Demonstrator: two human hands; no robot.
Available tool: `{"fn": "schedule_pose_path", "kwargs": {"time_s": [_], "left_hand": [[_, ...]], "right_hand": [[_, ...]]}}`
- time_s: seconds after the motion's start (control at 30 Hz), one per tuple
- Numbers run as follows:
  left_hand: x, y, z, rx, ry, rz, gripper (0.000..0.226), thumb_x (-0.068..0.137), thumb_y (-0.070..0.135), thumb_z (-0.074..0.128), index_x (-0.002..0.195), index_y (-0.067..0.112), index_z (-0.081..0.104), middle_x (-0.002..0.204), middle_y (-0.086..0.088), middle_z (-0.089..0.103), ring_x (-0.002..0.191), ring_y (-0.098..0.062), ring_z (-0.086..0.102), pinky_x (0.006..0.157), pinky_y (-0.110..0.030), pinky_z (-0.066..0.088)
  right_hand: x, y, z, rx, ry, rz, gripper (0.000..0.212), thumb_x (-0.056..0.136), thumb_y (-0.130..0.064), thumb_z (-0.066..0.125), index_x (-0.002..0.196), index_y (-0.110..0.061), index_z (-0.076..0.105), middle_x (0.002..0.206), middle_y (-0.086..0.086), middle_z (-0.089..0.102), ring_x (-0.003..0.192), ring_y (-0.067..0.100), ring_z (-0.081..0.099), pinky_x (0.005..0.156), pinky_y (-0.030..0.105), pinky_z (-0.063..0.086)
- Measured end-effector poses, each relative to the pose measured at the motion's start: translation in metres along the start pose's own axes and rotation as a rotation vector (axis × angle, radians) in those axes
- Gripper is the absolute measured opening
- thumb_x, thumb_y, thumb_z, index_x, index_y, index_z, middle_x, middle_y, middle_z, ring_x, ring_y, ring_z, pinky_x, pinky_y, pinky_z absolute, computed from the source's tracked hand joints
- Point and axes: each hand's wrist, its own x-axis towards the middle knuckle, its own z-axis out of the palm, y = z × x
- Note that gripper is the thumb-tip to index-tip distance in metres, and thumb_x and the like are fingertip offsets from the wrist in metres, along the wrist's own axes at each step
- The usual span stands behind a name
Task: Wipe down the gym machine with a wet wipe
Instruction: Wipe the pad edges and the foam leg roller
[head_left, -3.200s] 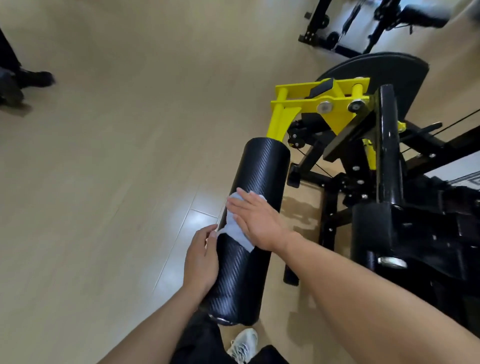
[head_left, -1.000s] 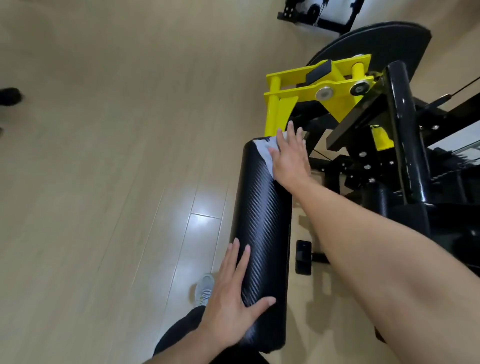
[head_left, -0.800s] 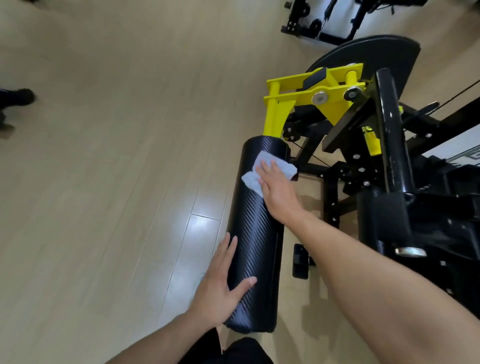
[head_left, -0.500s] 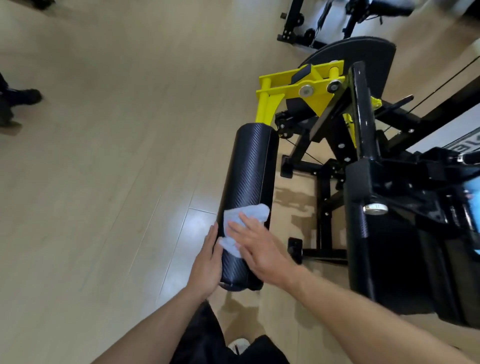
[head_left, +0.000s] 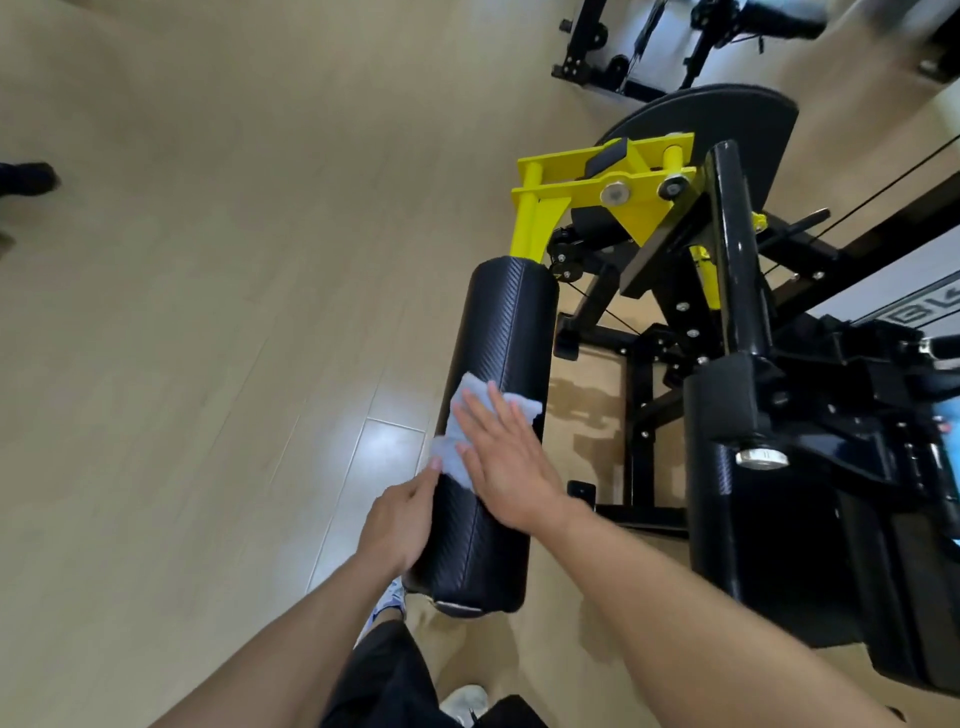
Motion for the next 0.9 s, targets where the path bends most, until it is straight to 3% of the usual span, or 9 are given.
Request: {"fn": "schedule_pose_path", "kwargs": {"time_s": [0.1,0.17,0.3,0.4,0.47,0.5,0.57,0.6,0.9], "left_hand": [[0.014,0.008,-0.005,0.068,-0.027,-0.010,0.071,0.094,0.076,0.027,0.089,0.024,0.075,0.093,-0.001,0.072,0.088,-0.023,0.065,0.077,-0.034,0.048],[0.024,0.007,-0.009,0.116,-0.040,-0.017,0.079,0.091,0.080,0.026,0.070,0.014,0.064,0.076,0.000,0.068,0.073,-0.019,0.063,0.066,-0.031,0.045],[0.039,0.000,-0.018,0.178,-0.100,0.015,0.082,0.077,0.092,0.020,0.067,0.014,0.044,0.064,-0.003,0.052,0.063,-0.018,0.052,0.062,-0.030,0.039],[0.040,0.000,-0.019,0.186,-0.137,0.025,0.074,0.085,0.085,0.023,0.065,0.020,0.052,0.070,0.003,0.062,0.067,-0.015,0.057,0.065,-0.028,0.043],[0.039,-0.001,-0.018,0.176,-0.154,0.046,0.067,0.087,0.082,0.024,0.077,0.031,0.065,0.087,0.007,0.071,0.081,-0.012,0.063,0.075,-0.028,0.048],[0.039,-0.003,-0.016,0.155,-0.129,0.063,0.066,0.088,0.081,0.026,0.097,0.033,0.070,0.105,0.009,0.072,0.097,-0.011,0.065,0.086,-0.028,0.049],[0.036,-0.012,-0.013,0.124,-0.022,0.112,0.068,0.091,0.077,0.034,0.131,0.030,0.062,0.135,0.012,0.062,0.125,-0.011,0.057,0.102,-0.027,0.042],[0.031,-0.015,-0.012,0.117,0.021,0.140,0.068,0.092,0.074,0.035,0.138,0.029,0.057,0.141,0.013,0.057,0.129,-0.010,0.053,0.104,-0.026,0.040],[-0.030,-0.046,0.014,-0.021,0.174,0.230,0.052,0.098,0.061,0.031,0.137,0.034,0.052,0.134,0.019,0.057,0.121,-0.003,0.055,0.101,-0.031,0.048]], "right_hand": [[0.049,0.034,-0.025,0.010,-0.025,0.051,0.056,0.111,-0.038,0.017,0.163,-0.018,0.010,0.170,-0.006,0.000,0.155,0.015,-0.018,0.127,0.041,-0.008],[0.077,0.052,-0.038,-0.009,-0.032,0.043,0.055,0.111,-0.037,0.018,0.163,-0.017,0.010,0.170,-0.005,0.000,0.155,0.017,-0.015,0.125,0.036,-0.012],[0.133,0.082,-0.053,-0.063,0.044,0.097,0.054,0.112,-0.032,0.021,0.162,-0.012,0.013,0.170,0.002,0.006,0.156,0.027,-0.013,0.121,0.033,-0.015],[0.179,0.097,-0.069,-0.142,0.035,0.279,0.056,0.112,-0.032,0.017,0.162,-0.010,0.007,0.171,0.005,0.000,0.155,0.033,-0.015,0.125,0.040,-0.007],[0.191,0.098,-0.075,-0.126,0.009,0.329,0.058,0.111,-0.033,0.017,0.162,-0.009,0.004,0.171,0.005,-0.004,0.154,0.033,-0.017,0.126,0.042,-0.005],[0.187,0.097,-0.073,-0.094,0.003,0.304,0.059,0.111,-0.034,0.019,0.162,-0.009,0.004,0.171,0.004,-0.005,0.155,0.031,-0.018,0.126,0.041,-0.006],[0.161,0.090,-0.064,-0.042,-0.002,0.187,0.060,0.110,-0.037,0.025,0.162,-0.012,0.009,0.171,0.001,0.000,0.155,0.027,-0.018,0.125,0.039,-0.008],[0.141,0.084,-0.059,-0.019,-0.006,0.121,0.059,0.110,-0.037,0.026,0.162,-0.015,0.013,0.171,0.000,0.003,0.155,0.024,-0.018,0.125,0.038,-0.009],[-0.049,-0.005,-0.001,0.114,-0.038,-0.129,0.052,0.111,-0.035,0.029,0.161,-0.019,0.024,0.170,-0.010,0.010,0.155,0.014,-0.017,0.126,0.036,-0.008]]}}
